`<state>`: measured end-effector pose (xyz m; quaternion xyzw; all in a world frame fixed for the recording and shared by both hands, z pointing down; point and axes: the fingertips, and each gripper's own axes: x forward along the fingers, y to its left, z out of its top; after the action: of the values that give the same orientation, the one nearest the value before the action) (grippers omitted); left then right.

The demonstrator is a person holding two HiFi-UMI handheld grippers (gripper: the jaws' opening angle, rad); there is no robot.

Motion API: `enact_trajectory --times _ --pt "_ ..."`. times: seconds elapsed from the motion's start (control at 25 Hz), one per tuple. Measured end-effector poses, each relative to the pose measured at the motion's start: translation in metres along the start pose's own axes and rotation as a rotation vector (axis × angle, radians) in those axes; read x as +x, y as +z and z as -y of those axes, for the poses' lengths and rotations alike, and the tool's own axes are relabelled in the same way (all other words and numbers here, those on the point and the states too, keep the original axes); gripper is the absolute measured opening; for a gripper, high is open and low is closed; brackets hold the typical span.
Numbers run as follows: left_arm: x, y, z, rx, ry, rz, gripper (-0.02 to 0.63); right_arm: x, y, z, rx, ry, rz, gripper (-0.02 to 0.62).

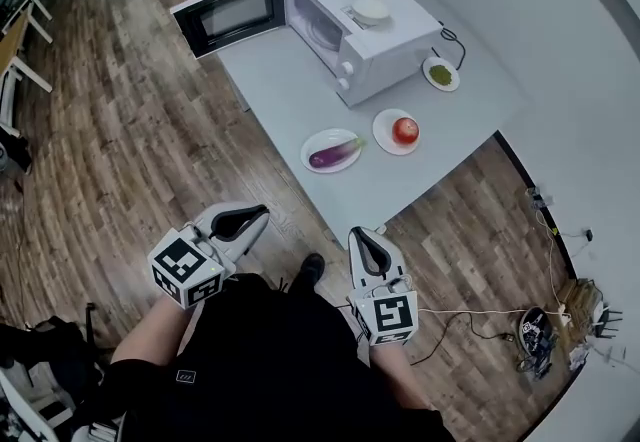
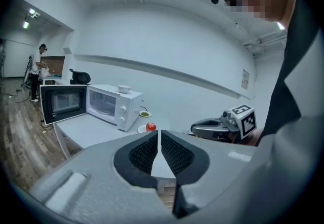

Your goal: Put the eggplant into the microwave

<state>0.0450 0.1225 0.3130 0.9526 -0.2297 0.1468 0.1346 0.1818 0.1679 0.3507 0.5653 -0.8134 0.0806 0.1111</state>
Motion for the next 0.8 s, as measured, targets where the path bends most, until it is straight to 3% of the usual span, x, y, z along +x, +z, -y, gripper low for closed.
enact_trajectory --times 0.4,0.56,0.8 --pt "0.038 0.002 -0.025 -0.025 0.012 0.006 0.028 0.049 -0.008 0.029 -0.098 0.037 -0.068 0.018" --pt "0.054 -0.001 -0.045 0.003 0.014 0.002 0.028 0.074 -0.018 0.034 -0.145 0.054 -0.102 0.018" --pt "0.078 -0.027 -0.074 -0.016 0.016 -0.016 0.028 0.113 -0.044 0.04 -0.178 0.09 -0.161 0.018"
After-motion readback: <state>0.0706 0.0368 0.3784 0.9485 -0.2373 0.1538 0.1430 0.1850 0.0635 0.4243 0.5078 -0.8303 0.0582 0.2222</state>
